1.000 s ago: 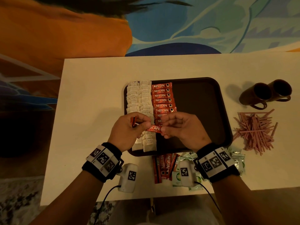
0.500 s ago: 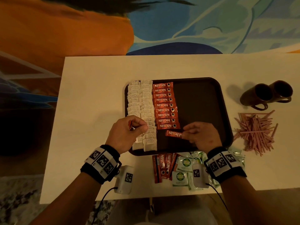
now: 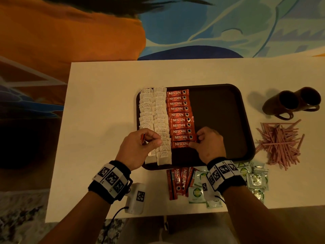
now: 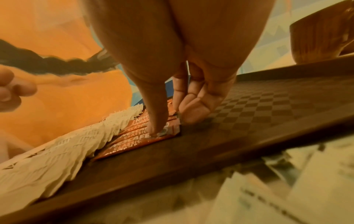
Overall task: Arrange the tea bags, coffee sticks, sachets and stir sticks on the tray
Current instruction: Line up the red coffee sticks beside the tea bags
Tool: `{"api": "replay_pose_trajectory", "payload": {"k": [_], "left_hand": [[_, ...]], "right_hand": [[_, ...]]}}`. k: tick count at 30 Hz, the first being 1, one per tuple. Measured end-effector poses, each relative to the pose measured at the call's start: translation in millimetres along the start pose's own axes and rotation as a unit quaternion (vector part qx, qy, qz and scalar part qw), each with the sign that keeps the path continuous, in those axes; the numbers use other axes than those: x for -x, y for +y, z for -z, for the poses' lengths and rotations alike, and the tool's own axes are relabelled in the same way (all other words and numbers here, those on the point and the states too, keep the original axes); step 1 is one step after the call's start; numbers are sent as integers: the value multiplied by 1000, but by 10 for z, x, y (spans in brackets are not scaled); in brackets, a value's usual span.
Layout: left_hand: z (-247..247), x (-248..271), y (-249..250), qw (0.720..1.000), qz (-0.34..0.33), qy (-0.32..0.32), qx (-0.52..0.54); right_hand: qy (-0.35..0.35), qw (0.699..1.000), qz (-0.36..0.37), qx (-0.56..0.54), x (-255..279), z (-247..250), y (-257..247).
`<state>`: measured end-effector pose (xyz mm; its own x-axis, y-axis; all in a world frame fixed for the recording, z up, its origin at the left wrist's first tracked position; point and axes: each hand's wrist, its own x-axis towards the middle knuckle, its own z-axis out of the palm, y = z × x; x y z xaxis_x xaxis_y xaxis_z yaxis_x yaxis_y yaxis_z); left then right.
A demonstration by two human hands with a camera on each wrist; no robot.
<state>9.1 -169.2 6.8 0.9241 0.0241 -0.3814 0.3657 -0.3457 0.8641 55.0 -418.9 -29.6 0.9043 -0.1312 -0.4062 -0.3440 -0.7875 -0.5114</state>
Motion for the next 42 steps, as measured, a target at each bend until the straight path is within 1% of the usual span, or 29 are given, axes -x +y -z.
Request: {"api": "replay_pose_trajectory", "payload": {"k": [2,7,12,19,23,28,32,34,36,38,39,41,42], "left_hand": [[9,-1,4,1000,0,0,5],[4,-18,-9,1000,2,-2,0],[20,-25,27,1000,-1,-8,12],[58,-53,21,1000,-3,-9,8],[37,-75,17,1000,-7,-9,-3],[25,-76,7,1000,-6,-11,-1],[23,-60,57,1000,-1,-24,17],[16,-49,121,999,-1,-40,21],[-9,-55,163,998,5,-63,0],[-46,-63,198,996,12,-92,-10],[-68,-63,217,994,5,-106,-16],[-121,-55,275,990,-33,-134,-27],[-144,-51,296,987,-48,-150,-29]], "right_hand": [[16,1000,17,-4,12,-4,13],[3,999,52,3,68,-132,-2],[0,999,47,0,60,-189,-31],[17,999,44,-7,19,-87,-67],[8,999,41,8,-2,-86,-69],[-8,999,51,6,-10,-120,-74],[7,998,64,8,17,-72,-104],[25,996,88,-14,60,0,-183],[16,989,131,-60,145,94,-325],[-26,975,195,-106,264,181,-515],[-53,964,229,-125,322,207,-606],[-100,942,284,-146,409,212,-743],[-114,936,299,-146,429,200,-784]]}}
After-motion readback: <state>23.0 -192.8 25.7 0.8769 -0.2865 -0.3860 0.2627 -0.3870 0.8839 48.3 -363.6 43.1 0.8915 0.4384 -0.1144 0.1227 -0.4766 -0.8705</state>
